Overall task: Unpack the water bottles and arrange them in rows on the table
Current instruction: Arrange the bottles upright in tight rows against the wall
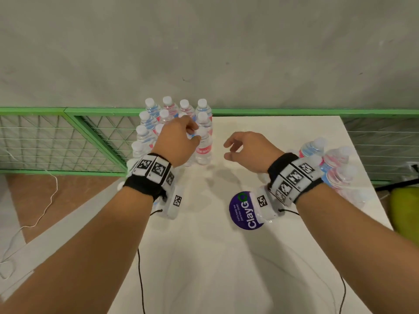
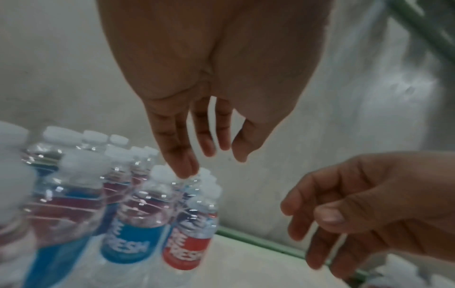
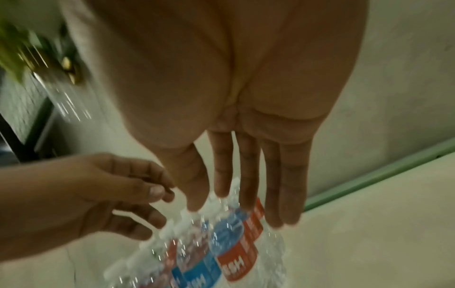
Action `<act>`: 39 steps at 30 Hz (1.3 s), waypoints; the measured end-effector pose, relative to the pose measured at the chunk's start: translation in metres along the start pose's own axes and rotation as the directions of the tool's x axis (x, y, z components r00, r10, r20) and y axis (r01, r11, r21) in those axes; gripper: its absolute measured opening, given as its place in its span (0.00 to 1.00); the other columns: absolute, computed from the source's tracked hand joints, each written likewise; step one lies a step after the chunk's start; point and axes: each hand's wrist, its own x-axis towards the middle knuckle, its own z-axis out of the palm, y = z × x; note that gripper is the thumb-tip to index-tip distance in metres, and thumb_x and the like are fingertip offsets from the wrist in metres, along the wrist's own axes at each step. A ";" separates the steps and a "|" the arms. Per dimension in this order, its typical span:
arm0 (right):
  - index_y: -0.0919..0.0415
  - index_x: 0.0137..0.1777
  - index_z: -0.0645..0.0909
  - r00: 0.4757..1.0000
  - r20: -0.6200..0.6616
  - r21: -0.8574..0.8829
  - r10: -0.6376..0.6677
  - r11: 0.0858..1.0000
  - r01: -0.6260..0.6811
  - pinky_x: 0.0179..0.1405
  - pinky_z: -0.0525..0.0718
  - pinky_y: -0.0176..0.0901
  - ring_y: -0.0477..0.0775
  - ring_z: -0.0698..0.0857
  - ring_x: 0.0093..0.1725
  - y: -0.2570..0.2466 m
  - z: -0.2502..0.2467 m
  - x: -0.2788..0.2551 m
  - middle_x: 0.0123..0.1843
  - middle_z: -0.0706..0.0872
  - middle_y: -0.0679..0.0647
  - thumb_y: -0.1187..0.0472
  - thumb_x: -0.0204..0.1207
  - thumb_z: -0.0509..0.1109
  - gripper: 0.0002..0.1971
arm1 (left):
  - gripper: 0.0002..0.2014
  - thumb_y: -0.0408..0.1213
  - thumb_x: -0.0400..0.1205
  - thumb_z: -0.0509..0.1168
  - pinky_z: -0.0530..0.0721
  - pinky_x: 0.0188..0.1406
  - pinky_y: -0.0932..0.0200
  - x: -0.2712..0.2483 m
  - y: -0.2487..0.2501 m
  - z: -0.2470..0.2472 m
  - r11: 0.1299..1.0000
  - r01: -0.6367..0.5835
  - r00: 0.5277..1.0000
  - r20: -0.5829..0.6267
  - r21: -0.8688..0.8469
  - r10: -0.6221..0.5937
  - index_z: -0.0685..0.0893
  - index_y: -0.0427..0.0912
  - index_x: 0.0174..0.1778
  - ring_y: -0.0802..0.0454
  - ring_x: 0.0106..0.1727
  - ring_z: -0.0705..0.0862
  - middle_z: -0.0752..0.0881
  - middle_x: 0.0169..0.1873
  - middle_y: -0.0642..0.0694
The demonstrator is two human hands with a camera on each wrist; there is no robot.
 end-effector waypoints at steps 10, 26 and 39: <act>0.47 0.48 0.85 0.847 -0.493 0.155 0.197 0.978 -0.137 0.47 0.86 0.39 0.42 0.85 0.43 0.122 -0.053 -0.180 0.44 0.87 0.43 0.58 0.73 0.76 0.07 | 0.09 0.29 0.79 0.69 0.78 0.42 0.74 -0.096 0.124 0.116 0.872 -0.201 0.945 0.145 -0.447 0.293 0.85 0.49 0.48 0.57 0.40 0.84 0.83 0.49 0.55; 0.40 0.68 0.69 0.899 -0.350 0.216 0.263 0.957 -0.196 0.58 0.84 0.46 0.49 0.82 0.56 0.217 -0.043 -0.202 0.65 0.78 0.46 0.64 0.72 0.74 0.29 | 0.34 0.35 0.79 0.66 0.86 0.51 0.52 -0.062 0.215 0.213 0.966 -0.247 0.942 0.215 -0.077 0.258 0.64 0.55 0.81 0.45 0.53 0.86 0.62 0.78 0.50; 0.49 0.52 0.69 0.883 -0.270 0.409 0.383 0.876 -0.255 0.41 0.83 0.40 0.49 0.84 0.46 0.216 -0.036 -0.213 0.47 0.84 0.48 0.62 0.68 0.78 0.21 | 0.19 0.20 0.76 0.63 0.86 0.37 0.65 -0.096 0.173 0.215 0.946 -0.105 0.918 0.336 -0.306 0.210 0.82 0.51 0.53 0.49 0.36 0.88 0.74 0.68 0.55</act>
